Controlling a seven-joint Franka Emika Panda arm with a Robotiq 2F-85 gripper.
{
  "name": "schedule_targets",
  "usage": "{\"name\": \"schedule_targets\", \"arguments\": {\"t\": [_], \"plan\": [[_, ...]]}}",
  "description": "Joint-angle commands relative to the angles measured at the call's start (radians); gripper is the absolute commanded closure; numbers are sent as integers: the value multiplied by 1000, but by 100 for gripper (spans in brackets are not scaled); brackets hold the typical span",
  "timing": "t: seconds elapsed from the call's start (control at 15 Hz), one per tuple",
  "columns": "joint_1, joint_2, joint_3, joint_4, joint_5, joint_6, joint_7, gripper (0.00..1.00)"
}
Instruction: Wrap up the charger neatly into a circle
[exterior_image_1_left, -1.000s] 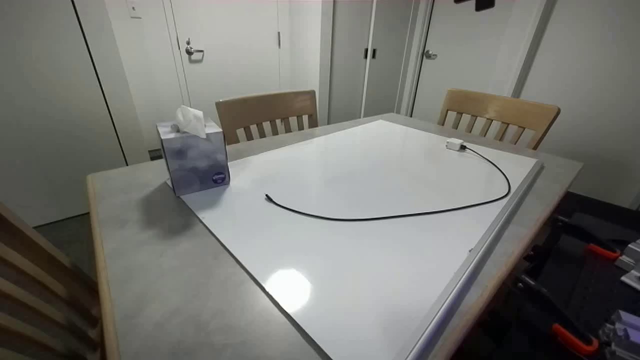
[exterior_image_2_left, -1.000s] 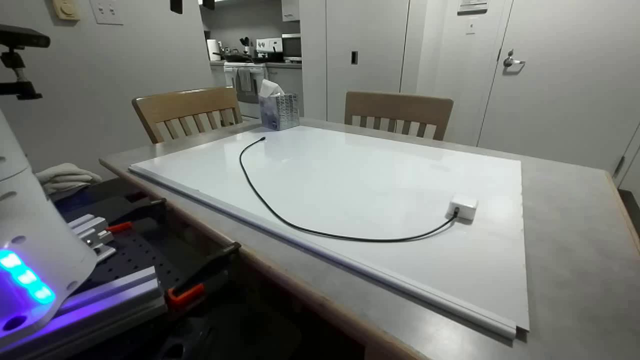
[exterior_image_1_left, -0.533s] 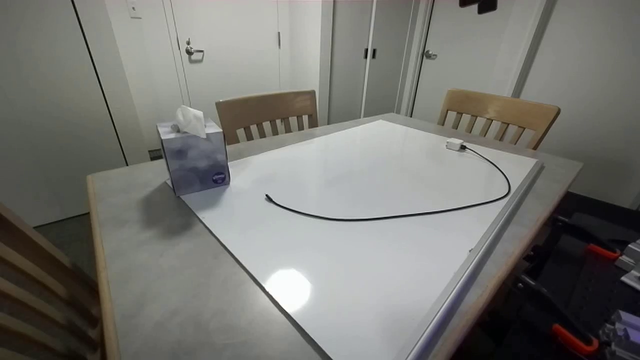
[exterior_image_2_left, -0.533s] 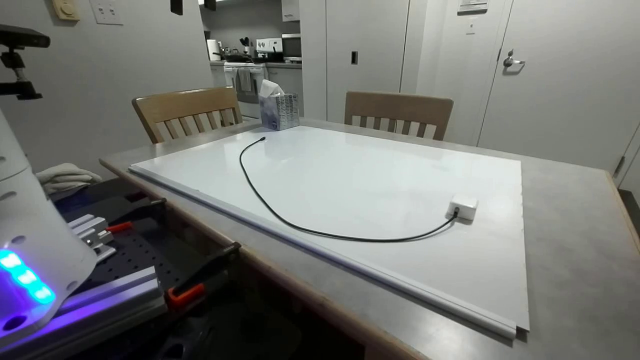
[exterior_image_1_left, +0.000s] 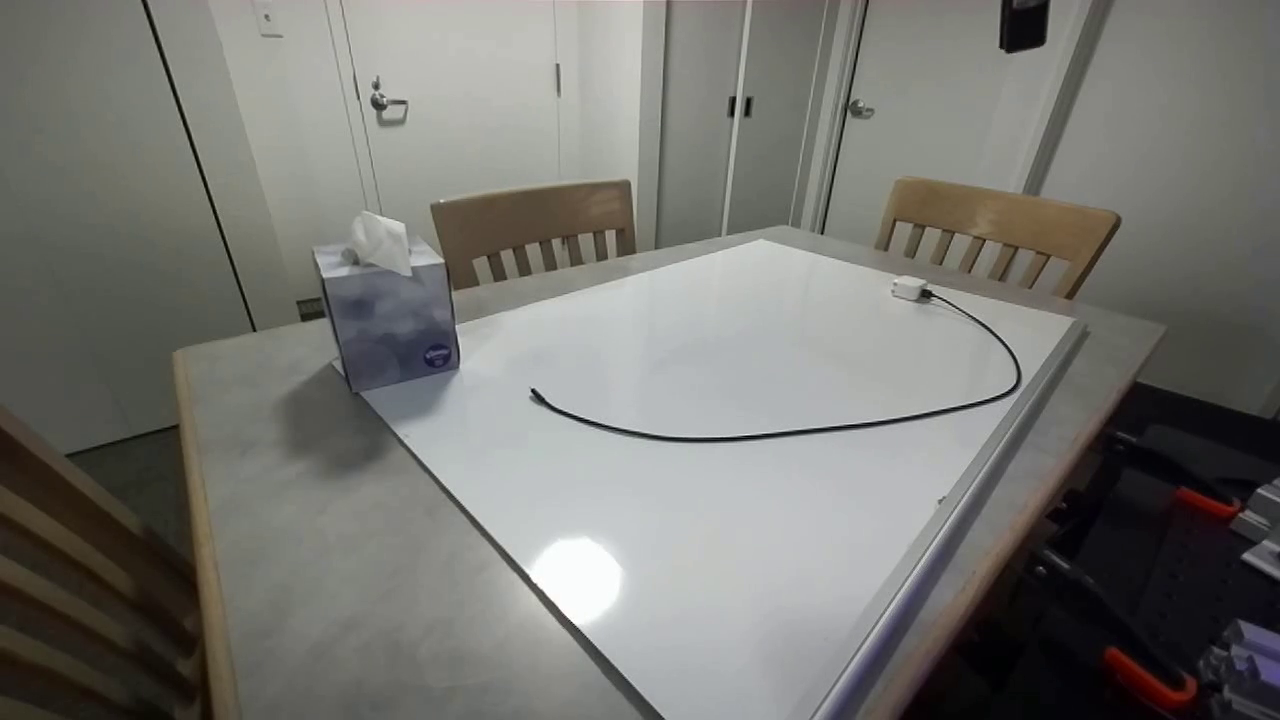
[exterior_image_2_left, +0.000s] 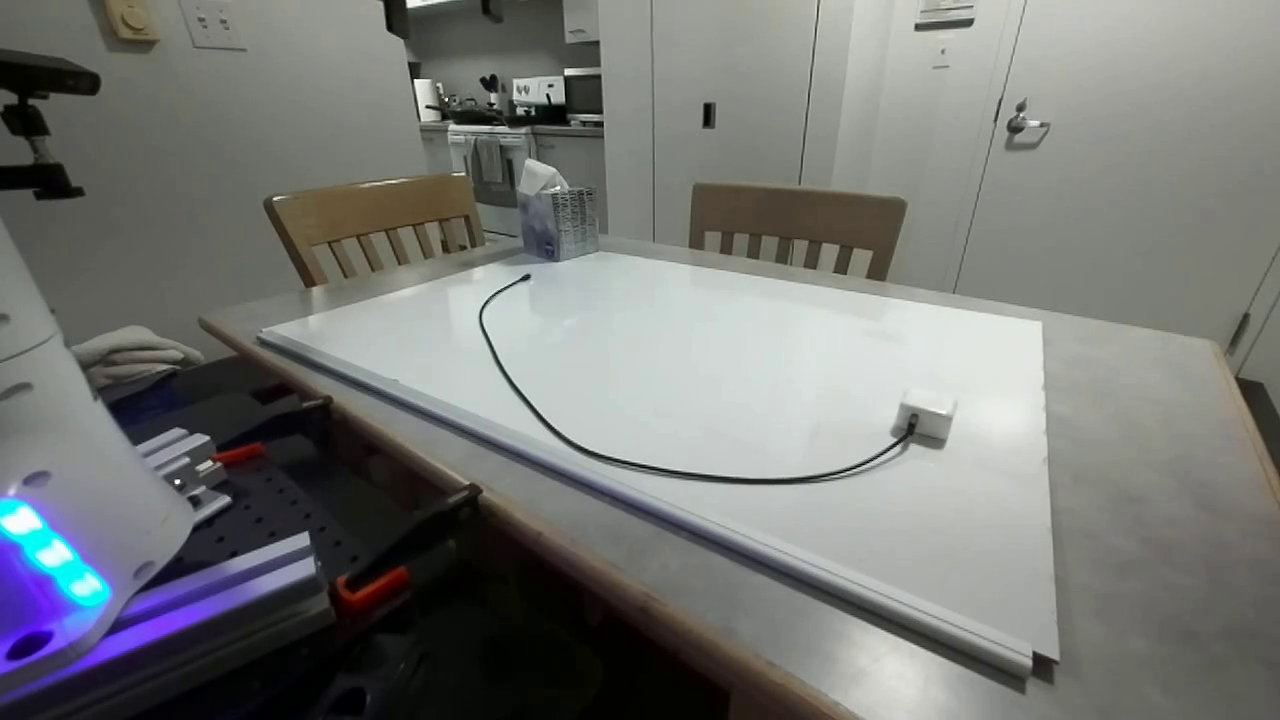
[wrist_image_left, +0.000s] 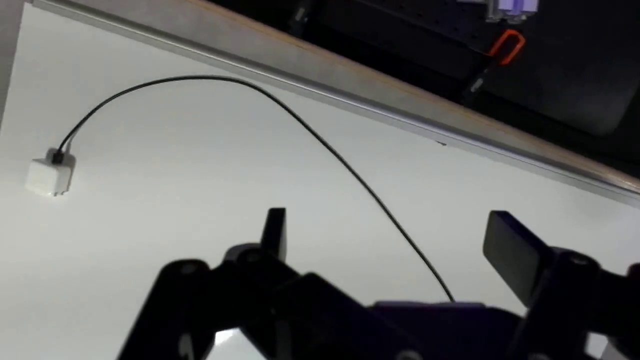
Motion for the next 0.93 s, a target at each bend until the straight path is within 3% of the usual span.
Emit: {"name": "schedule_targets", "arguments": {"t": [0.0,0.07,0.13,0.4,0.87], "plan": [[-36,-85,-77,-131,-92,152,-157,0],[-49,-118,-94,-163,-127,228,-166,0],[-30,-48,-65,-81,-81,126,-116,0],[-47,-104,-95,-140,-110,201,-152,0],[-123,-80,-203,-162,-160,281,-215,0]]}}
